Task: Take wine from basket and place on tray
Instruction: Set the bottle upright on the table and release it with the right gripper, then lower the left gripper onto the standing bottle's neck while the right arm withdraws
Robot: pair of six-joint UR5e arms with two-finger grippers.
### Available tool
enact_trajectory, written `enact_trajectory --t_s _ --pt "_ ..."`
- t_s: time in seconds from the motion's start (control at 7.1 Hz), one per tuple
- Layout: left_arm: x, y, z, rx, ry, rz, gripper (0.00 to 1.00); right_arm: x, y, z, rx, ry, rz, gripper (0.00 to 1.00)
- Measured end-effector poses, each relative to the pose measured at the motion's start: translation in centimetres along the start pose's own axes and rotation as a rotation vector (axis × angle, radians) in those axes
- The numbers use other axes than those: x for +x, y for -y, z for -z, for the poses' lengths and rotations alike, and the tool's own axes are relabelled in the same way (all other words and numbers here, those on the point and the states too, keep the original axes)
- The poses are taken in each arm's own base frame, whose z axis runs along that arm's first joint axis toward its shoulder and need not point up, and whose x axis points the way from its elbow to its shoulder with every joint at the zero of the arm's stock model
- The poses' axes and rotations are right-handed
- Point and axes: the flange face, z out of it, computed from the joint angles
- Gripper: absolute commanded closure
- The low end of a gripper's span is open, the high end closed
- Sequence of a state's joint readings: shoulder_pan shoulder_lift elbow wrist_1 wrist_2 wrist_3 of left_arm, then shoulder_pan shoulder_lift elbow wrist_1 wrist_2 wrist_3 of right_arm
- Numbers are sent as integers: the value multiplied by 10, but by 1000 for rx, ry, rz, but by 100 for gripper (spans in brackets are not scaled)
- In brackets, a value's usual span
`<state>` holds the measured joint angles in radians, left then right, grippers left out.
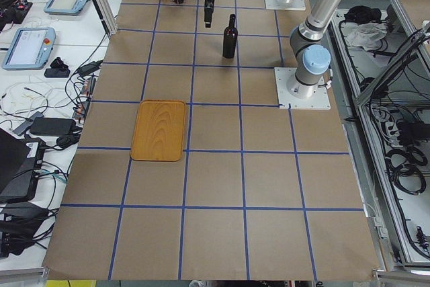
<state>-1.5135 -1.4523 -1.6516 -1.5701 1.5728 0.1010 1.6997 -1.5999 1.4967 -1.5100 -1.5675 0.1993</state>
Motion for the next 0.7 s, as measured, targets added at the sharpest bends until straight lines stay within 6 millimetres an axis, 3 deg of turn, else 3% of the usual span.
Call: enact_trajectory --t_s 0.14,0.28,0.42,0.7 --pt "33 -11 -7 -14 -7 5 0 31 8 8 12 1 13 0" --pt "62 -23 -18 -34 -9 3 0 48 10 13 25 1 19 0" --pt "84 -36 -29 -54 -9 -7 0 54 10 16 31 1 23 0" --pt "104 -56 -55 -102 -2 -22 2 56 8 17 35 0 30 0"
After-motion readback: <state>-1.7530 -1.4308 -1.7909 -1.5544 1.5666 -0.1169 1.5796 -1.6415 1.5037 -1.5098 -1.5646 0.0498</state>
